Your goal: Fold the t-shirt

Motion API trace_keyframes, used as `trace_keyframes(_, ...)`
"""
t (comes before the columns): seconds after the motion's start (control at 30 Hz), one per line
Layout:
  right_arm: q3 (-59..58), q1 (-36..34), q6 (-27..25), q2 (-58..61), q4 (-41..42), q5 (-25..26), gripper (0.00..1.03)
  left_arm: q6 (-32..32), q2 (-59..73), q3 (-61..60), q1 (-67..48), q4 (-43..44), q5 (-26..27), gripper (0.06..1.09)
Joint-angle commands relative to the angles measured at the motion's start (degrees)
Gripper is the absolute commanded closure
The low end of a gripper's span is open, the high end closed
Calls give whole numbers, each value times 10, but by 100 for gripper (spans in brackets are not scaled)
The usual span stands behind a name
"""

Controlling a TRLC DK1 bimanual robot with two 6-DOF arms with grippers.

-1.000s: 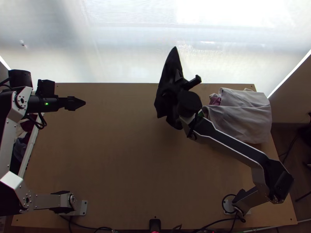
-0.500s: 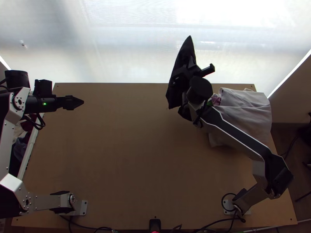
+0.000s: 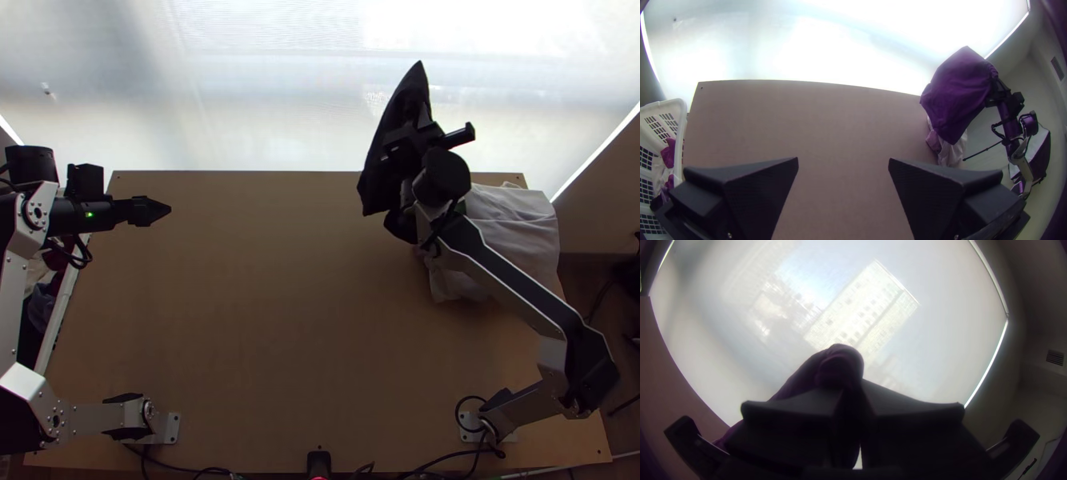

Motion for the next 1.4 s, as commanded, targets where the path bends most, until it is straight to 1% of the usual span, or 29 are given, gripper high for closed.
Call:
trace_keyframes(0.0, -10, -36, 8, -16, -1, -18, 100, -10, -2, 4, -1, 5, -3, 10)
trace_keyframes(0.13, -27, -53, 21, -23, -1, -37, 100, -11, -5, 4, -1, 5, -6, 10)
trace_keyframes(0.37, -43, -53, 37, -31, -1, -42, 100, -14, -12, 3, -1, 5, -17, 10)
trace_keyframes(0.63, 2, -53, 42, -4, -2, -48, 100, -23, -16, 1, -6, 6, -20, 10)
trace_keyframes(0.83, -54, -81, 73, -31, -2, -54, 100, -25, -28, -8, -8, 6, -31, 10)
trace_keyframes(1.0, -129, -125, 100, -83, -2, -63, 100, -26, -37, -19, -14, 6, -37, 10)
trace_keyframes(1.1, -179, -158, 114, -125, -2, -83, 100, -30, -38, -18, -29, 7, -50, 10)
trace_keyframes(1.23, -257, -225, 143, -179, -2, -118, 100, -32, -36, -12, -44, 13, -64, 10)
trace_keyframes(1.37, -324, -310, 170, -226, -2, -171, 100, -31, -34, -12, -69, 12, -86, 10)
